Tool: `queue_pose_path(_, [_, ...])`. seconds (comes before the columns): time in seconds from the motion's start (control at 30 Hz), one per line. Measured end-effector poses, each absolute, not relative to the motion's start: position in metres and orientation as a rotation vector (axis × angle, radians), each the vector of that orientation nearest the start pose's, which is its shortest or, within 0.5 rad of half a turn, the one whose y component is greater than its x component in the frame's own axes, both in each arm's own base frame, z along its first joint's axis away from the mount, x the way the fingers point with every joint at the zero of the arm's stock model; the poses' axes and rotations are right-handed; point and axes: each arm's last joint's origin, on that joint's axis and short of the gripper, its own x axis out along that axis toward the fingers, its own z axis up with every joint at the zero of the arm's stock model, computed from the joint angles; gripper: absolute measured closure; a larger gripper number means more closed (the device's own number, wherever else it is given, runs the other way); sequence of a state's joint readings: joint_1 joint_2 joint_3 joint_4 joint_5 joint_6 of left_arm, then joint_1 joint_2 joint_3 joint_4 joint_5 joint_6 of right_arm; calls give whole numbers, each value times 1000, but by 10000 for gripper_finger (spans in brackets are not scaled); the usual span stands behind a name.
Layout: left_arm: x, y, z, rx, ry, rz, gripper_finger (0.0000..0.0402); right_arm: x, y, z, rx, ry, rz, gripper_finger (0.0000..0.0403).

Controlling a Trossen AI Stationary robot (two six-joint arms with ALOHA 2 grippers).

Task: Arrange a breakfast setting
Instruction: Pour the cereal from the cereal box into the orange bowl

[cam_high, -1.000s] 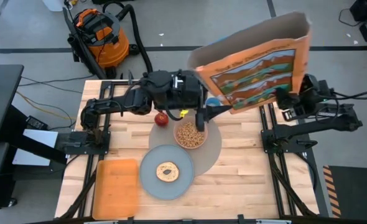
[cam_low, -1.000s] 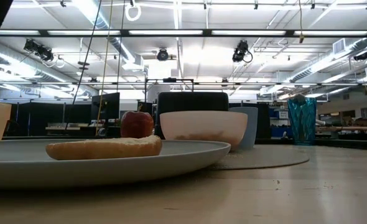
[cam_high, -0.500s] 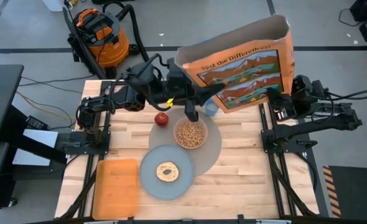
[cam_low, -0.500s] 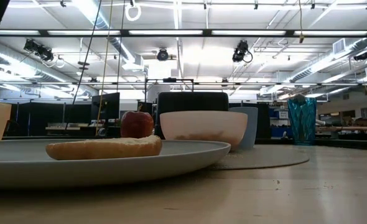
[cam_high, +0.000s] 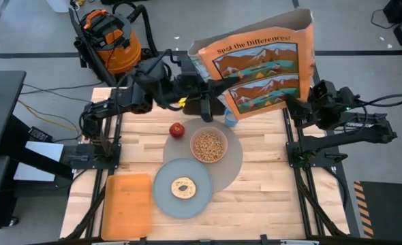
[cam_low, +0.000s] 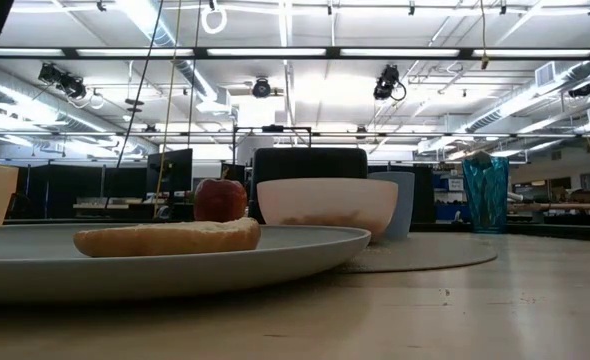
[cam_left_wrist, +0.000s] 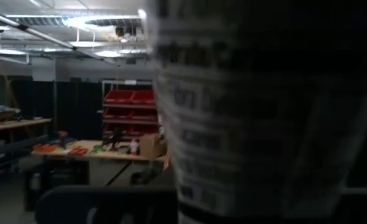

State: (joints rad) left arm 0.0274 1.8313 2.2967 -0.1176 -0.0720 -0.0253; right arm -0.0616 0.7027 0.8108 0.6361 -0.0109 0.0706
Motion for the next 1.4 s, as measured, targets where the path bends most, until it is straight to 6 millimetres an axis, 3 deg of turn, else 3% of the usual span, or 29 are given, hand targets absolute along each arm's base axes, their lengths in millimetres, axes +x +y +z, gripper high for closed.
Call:
queue_pose_path(0.2, [344,21,561,16,-235,129,394,118,-7,421,-15,-660,-49,8])
queue_pose_path(0.57, [309,36,563,17,-70,323,395,113,-8,415,-64,-574,-110,11])
queue_pose_path(0.8, [267,46,564,3,71,467,395,118,-9,405,-33,-447,-116,11])
queue_pose_path(1.23, [170,51,570,43,247,690,395,130,-16,406,-32,-461,-339,11])
queue_pose_path(1.4, [151,55,570,25,258,783,395,146,-17,406,-20,-497,-368,12])
